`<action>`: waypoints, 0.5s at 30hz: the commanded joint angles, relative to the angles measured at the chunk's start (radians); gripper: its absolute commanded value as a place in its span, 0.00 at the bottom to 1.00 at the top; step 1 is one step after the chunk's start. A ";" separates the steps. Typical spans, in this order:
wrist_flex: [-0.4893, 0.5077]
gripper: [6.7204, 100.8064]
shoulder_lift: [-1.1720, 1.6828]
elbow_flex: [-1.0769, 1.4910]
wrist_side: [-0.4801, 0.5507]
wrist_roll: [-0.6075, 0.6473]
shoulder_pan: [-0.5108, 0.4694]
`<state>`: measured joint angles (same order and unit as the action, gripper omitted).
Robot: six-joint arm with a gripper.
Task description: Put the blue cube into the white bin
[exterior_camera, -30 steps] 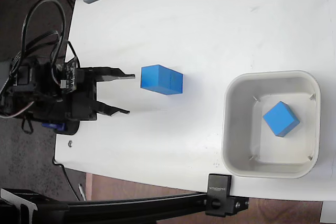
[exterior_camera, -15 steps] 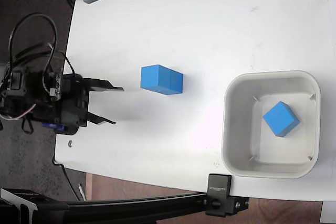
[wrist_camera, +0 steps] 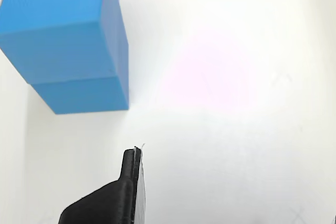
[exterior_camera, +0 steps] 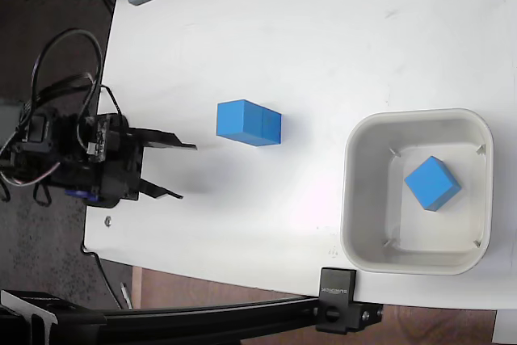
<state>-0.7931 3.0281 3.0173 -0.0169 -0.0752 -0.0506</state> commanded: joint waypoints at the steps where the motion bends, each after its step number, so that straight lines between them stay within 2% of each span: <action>1: 0.023 0.99 0.025 -0.023 -0.015 -0.002 0.002; 15: 0.023 0.99 0.025 -0.023 0.035 0.023 0.000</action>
<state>-0.7931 3.0281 3.0204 -0.0046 -0.0552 -0.0506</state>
